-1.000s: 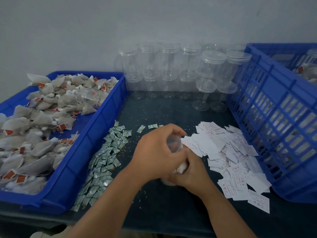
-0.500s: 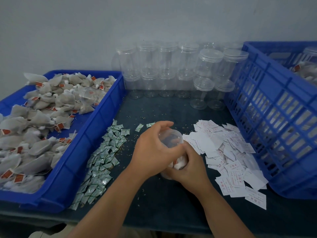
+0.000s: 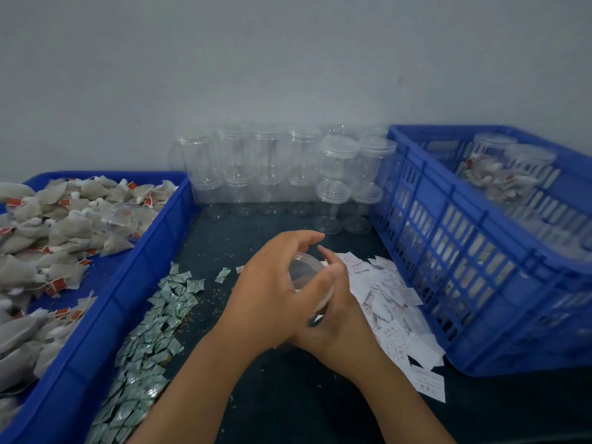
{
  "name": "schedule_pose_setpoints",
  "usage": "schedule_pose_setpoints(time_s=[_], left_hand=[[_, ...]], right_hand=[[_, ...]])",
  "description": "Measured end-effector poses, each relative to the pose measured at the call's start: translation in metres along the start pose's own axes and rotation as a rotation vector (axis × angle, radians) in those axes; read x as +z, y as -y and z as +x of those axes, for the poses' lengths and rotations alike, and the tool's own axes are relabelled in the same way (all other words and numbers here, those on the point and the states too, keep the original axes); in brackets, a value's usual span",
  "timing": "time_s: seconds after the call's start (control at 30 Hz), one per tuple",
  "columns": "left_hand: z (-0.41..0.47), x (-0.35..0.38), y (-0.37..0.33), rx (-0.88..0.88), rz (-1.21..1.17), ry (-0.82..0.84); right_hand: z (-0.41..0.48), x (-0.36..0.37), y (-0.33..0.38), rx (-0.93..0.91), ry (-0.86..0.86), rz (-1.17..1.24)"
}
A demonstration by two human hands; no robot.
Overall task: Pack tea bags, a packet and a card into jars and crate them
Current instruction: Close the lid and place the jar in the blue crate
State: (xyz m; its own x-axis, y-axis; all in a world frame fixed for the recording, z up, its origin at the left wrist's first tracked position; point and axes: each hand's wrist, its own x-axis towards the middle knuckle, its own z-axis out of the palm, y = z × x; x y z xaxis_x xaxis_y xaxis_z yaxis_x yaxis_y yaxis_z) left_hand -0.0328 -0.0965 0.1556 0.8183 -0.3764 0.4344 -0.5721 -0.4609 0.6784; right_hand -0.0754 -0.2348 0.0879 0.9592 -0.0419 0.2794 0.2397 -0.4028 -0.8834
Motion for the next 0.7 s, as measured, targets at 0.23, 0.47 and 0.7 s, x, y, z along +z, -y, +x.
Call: schedule_pose_setpoints(time_s=[0.23,0.47,0.7], left_hand=[[0.046,0.008,-0.041,0.146,-0.497,-0.097],[0.104,0.047,-0.052,0.001,-0.388,0.047],[0.103,0.093,-0.028,0.018,-0.388,0.132]], right_hand=[[0.006,-0.092,0.057,-0.007,-0.149,-0.027],[0.066,-0.218,0.117,-0.082,-0.579,-0.33],[0.198,-0.312,0.078,0.369,-0.479,-0.592]])
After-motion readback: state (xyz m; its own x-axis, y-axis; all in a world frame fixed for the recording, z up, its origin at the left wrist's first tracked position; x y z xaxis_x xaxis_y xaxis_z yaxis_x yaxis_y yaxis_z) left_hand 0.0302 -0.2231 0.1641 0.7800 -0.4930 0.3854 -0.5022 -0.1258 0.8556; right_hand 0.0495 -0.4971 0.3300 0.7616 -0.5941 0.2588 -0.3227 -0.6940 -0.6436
